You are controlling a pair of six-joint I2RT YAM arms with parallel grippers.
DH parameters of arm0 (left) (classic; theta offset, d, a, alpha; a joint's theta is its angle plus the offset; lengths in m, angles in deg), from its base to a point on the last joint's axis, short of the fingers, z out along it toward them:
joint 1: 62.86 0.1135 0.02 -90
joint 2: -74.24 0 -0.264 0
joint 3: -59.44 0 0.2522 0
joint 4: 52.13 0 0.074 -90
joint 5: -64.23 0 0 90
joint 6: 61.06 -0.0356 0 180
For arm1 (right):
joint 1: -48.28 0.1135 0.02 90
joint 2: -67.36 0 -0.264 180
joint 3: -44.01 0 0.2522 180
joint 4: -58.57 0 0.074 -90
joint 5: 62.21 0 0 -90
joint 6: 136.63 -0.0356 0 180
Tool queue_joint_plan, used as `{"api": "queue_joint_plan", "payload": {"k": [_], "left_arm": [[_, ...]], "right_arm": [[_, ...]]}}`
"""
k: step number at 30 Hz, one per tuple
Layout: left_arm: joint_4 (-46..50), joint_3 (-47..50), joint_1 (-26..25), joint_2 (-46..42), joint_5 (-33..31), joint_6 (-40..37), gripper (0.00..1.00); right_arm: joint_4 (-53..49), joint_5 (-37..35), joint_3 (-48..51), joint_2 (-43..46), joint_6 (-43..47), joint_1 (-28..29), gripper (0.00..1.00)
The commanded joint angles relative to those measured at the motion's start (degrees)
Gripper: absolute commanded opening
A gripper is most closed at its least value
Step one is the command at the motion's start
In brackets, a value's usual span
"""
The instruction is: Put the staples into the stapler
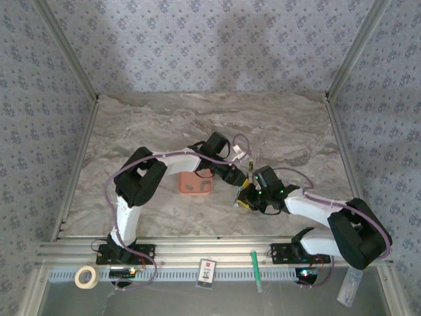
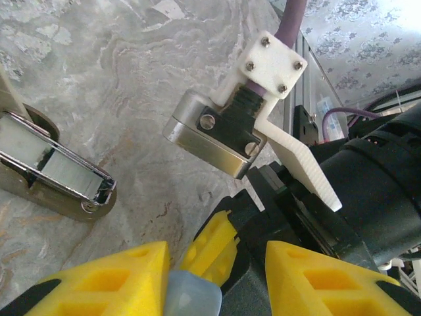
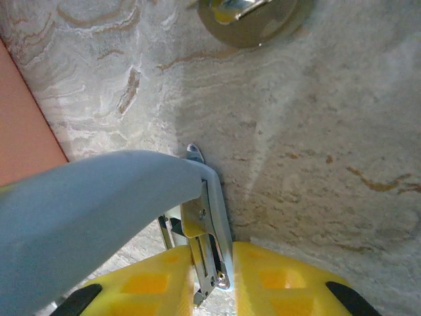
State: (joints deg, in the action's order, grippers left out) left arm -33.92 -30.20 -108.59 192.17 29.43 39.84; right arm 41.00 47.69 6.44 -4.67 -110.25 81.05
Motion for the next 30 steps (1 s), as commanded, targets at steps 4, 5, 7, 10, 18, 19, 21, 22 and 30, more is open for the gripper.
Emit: {"api": "queue_joint_plan", "payload": {"k": [4, 5, 7, 10, 18, 19, 21, 22, 30], "left_arm": [[4.8, 1.6, 0.0, -2.2, 2.5, -4.9, 0.41], [4.8, 2.0, 0.0, -2.6, 1.9, -5.0, 0.41], [5.1, 2.5, 0.0, -3.0, -0.5, -5.0, 0.41], [5.0, 3.0, 0.1, -3.5, -2.5, -4.8, 0.41], [2.2, 4.6, 0.2, -4.8, -6.8, -2.4, 0.46], [2.0, 4.6, 0.3, -4.9, -7.2, -2.1, 0.47], [1.6, 4.9, 0.3, -4.9, -7.7, -1.6, 0.48], [1.4, 5.1, 0.3, -4.9, -7.9, -1.5, 0.48], [3.6, 5.3, 0.2, -5.3, -10.5, -1.0, 0.53]], "right_arm": [[-11.2, -5.2, -3.4, -1.8, 7.6, -1.8, 0.21], [-12.0, -5.3, -4.1, -1.9, 9.0, -2.0, 0.21], [-12.3, -5.2, -5.0, -1.7, 11.4, -2.3, 0.22], [-13.2, -4.7, -6.1, -1.6, 13.8, -3.0, 0.25], [-17.4, -3.2, -7.7, 1.7, 17.4, -3.4, 0.36], [-18.4, -3.0, -7.8, 2.7, 17.6, -3.3, 0.37], [-20.3, -2.6, -7.9, 4.3, 17.6, -3.4, 0.38], [-21.3, -2.4, -7.8, 5.0, 17.6, -3.5, 0.39], [-23.6, 0.9, -4.4, 9.9, 10.1, -4.0, 0.42]]}}
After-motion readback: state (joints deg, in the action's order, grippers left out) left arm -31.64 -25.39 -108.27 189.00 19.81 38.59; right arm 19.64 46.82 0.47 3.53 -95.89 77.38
